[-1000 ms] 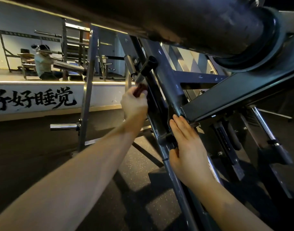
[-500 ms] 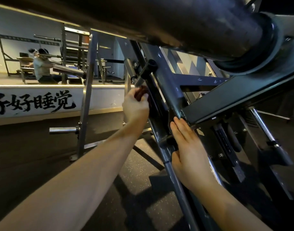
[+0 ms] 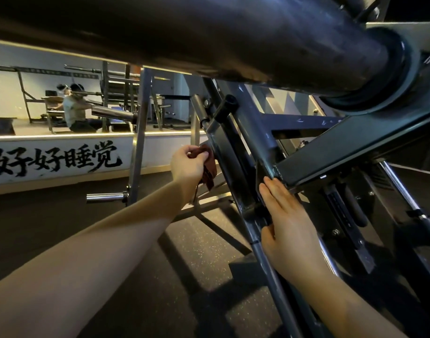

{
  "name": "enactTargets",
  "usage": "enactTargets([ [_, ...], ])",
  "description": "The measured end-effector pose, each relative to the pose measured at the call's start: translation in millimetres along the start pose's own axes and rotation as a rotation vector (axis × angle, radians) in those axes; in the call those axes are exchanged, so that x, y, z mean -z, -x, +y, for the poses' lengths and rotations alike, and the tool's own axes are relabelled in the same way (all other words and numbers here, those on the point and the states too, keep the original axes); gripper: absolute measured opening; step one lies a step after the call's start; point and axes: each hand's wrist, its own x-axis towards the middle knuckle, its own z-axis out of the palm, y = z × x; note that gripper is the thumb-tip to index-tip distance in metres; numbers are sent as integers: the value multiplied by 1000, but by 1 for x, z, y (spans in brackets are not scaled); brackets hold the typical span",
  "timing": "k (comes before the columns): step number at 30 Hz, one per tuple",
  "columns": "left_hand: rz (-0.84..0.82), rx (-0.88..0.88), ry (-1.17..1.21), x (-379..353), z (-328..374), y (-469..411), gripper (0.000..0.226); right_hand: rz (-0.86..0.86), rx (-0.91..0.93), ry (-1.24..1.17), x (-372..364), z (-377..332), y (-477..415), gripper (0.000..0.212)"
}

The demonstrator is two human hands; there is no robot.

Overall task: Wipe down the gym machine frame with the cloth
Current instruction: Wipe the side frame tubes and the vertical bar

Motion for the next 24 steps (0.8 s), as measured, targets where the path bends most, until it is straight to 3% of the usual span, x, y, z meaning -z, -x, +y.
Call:
enactTargets([
  [4,60,-51,-119,-9,2,-21,22,35,28,1,-2,3,0,79],
  [7,73,-73,-43,-11,9,-34,25,35,54,14,-4,5,-1,80],
  [10,31,-39,38,-9,-2,-28,14,27,39,-7,-3,5,0,83],
  [15,-10,-59,-89,-13,-23,-10,13,16,47,-11,0,4,1,82],
  [24,72,5,68,-14,0,-29,15,8,18,-28,1,3,1,81],
])
